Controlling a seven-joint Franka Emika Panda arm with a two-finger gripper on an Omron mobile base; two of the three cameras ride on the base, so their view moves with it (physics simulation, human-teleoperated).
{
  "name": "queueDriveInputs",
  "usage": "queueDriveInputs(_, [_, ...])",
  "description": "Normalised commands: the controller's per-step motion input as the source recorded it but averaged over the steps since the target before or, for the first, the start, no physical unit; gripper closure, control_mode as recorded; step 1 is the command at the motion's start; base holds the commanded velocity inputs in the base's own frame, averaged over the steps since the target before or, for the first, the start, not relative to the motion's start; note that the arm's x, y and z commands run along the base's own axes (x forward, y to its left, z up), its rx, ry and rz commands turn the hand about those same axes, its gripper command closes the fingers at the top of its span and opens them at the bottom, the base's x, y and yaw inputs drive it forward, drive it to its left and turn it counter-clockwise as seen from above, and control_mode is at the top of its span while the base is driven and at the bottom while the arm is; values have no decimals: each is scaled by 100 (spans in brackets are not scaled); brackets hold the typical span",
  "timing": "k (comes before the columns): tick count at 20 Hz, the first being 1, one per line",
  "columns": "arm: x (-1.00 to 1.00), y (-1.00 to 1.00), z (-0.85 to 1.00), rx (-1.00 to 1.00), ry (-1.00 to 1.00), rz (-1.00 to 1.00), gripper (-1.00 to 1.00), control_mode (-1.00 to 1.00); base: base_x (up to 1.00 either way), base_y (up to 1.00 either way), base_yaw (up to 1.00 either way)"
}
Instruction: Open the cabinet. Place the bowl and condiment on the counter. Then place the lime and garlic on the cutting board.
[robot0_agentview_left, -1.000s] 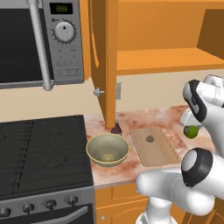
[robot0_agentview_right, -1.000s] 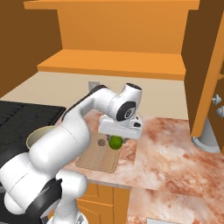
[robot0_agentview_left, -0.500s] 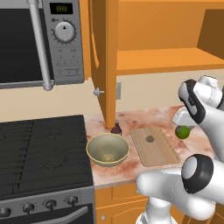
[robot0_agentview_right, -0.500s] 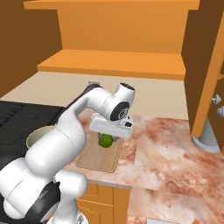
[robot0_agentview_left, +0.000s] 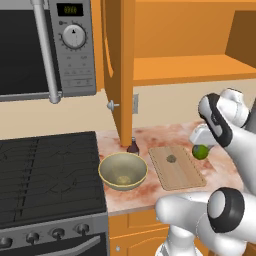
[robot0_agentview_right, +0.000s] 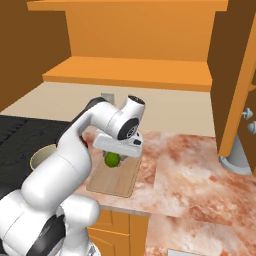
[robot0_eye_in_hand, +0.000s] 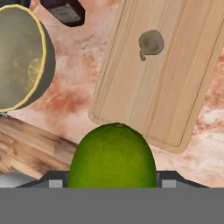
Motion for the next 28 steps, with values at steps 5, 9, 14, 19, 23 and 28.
queueDriveInputs(5, [0,28,-18,0,-3,0,100,-100,0,0,0])
queueDriveInputs(9, [0,12,-42,0,-6,0,100,-100,0,0,0])
queueDriveInputs(14, [0,7,-38,0,-3,0,100,-100,0,0,0])
queueDriveInputs(19, [4,0,-17,0,-3,0,100,-100,0,0,0])
queueDriveInputs(23, [20,0,-2,0,-4,0,100,-100,0,0,0])
queueDriveInputs(28, [29,0,-4,0,-3,0,100,-100,0,0,0])
